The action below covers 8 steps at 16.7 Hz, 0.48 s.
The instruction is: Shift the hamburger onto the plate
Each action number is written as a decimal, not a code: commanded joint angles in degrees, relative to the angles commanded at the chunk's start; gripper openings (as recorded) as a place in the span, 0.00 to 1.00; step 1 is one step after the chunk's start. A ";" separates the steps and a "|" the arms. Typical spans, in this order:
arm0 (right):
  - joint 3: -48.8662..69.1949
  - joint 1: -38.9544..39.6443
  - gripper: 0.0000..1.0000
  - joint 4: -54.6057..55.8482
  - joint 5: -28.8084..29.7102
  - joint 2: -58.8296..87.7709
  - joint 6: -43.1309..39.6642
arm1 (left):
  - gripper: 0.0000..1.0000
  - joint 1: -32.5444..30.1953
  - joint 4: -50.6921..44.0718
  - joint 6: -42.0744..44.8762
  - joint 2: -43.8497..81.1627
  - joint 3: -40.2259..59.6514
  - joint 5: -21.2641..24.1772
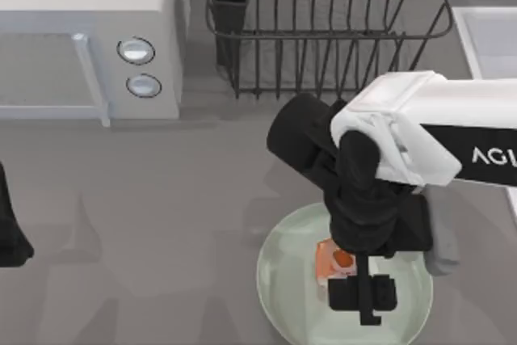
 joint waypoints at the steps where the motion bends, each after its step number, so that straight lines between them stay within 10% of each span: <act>1: 0.00 0.00 0.15 0.00 0.00 0.00 0.00 | 1.00 0.00 0.00 0.00 0.00 0.00 0.00; 8: 0.00 0.00 0.68 0.00 0.00 0.00 0.00 | 1.00 0.00 0.00 0.00 0.00 0.00 0.00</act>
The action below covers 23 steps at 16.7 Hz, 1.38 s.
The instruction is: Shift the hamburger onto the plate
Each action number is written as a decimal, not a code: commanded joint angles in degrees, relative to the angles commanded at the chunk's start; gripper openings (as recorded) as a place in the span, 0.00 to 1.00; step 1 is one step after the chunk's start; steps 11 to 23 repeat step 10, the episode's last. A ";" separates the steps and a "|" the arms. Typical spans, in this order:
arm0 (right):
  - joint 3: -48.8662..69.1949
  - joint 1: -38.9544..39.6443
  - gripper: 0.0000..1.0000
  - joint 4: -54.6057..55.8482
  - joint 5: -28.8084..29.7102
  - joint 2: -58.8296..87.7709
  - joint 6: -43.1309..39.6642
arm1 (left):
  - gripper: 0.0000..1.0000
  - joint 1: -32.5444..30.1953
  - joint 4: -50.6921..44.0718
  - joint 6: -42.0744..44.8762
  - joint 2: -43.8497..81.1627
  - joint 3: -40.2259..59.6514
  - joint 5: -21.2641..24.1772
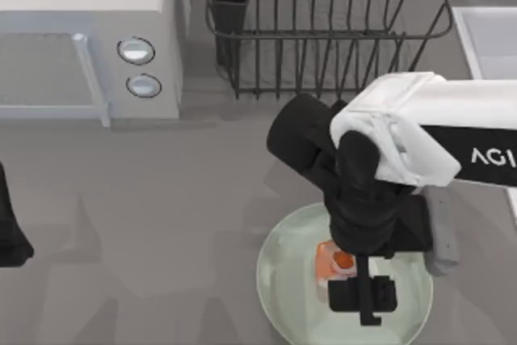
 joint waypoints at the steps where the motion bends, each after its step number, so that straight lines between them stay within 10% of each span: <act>1: 0.00 0.00 0.75 0.00 0.00 0.00 0.00 | 1.00 0.00 0.00 0.00 0.00 0.00 0.00; 5: 0.00 0.00 1.00 0.00 0.00 0.00 0.00 | 1.00 0.00 0.00 0.00 0.00 0.00 0.00; 23: 0.00 0.00 1.00 0.00 0.00 0.00 0.00 | 1.00 0.00 0.00 0.00 0.00 0.00 0.00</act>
